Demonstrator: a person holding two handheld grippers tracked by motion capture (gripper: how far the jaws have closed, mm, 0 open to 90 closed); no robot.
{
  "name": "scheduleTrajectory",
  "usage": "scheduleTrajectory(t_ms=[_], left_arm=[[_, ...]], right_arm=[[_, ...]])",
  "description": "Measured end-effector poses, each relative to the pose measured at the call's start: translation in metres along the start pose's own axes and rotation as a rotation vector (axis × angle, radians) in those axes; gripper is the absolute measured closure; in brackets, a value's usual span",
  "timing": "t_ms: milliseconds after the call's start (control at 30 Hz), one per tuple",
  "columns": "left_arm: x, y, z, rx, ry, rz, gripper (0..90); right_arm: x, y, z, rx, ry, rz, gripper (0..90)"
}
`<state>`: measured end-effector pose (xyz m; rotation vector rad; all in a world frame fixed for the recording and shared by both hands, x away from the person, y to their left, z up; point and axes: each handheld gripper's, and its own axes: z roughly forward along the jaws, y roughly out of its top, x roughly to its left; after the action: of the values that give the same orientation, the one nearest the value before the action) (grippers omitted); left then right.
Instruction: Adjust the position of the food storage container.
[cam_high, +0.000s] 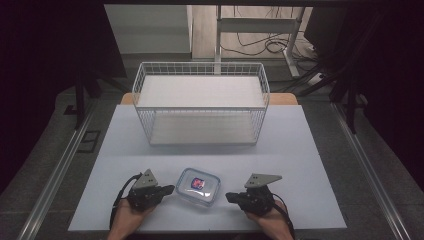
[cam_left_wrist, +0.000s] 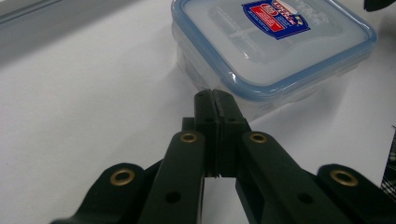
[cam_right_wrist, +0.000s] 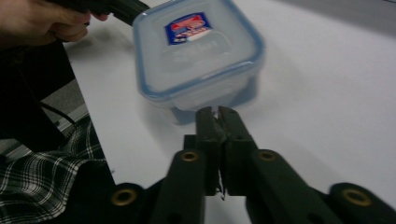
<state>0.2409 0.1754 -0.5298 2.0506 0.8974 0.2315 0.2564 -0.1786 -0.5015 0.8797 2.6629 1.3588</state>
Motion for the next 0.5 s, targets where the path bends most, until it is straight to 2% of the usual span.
scheduleTrajectory(t_ms=[100, 233, 367, 500], left_arm=[[-0.001, 0.0, 0.004, 0.013, 0.005, -0.016, 89.9], [-0.002, 0.001, 0.005, 0.02, -0.01, -0.028, 90.0], [-0.008, 0.002, 0.006, 0.024, -0.018, -0.023, 90.0], [-0.015, 0.003, 0.009, 0.023, -0.041, -0.021, 90.0]], right_arm=[[0.011, 0.002, 0.013, 0.045, 0.019, -0.034, 89.3], [0.017, 0.003, 0.02, 0.082, 0.002, -0.06, 89.2], [0.012, 0.001, 0.023, 0.104, -0.032, -0.047, 88.7], [0.003, 0.001, 0.019, 0.091, -0.072, -0.021, 87.6]])
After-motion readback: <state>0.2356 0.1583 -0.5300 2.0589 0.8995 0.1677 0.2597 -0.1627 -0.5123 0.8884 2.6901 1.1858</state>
